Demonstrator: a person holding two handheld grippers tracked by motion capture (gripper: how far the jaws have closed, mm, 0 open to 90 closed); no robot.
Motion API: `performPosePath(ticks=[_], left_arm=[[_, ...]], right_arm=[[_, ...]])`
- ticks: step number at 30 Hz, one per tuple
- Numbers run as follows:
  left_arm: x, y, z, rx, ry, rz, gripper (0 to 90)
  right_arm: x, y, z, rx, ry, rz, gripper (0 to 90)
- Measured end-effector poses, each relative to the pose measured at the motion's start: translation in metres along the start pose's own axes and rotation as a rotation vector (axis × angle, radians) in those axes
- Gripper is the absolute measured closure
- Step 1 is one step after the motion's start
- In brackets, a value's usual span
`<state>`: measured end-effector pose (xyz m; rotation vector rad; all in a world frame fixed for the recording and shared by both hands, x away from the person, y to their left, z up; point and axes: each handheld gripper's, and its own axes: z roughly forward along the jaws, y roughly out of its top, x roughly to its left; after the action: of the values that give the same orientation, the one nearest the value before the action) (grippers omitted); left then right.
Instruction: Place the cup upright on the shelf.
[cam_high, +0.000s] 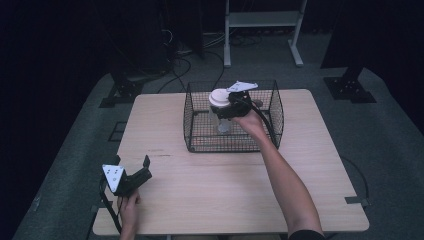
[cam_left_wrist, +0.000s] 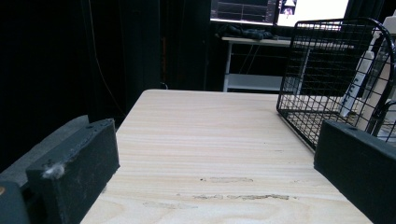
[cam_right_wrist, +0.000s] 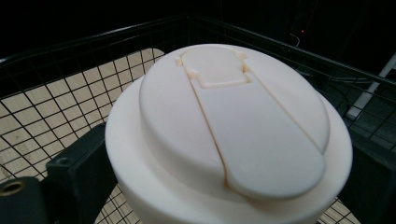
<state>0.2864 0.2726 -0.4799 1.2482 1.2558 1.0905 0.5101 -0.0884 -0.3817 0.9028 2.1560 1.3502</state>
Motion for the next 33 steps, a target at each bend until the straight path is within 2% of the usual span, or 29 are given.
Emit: performPosePath(ticks=[22,33], left_arm=[[-0.0006,0.0000,0.0007,0.004,0.007,0.001,0.0],[-0.0007,0.0000,0.0005,0.004,0.006,0.002,0.0]], right_arm=[[-0.0054,-0.0032,-0.0077,0.005,0.010,0.001,4.0],[-0.0028,-0.0033,-0.0068,0.006,0.003,-0.007,3.4]])
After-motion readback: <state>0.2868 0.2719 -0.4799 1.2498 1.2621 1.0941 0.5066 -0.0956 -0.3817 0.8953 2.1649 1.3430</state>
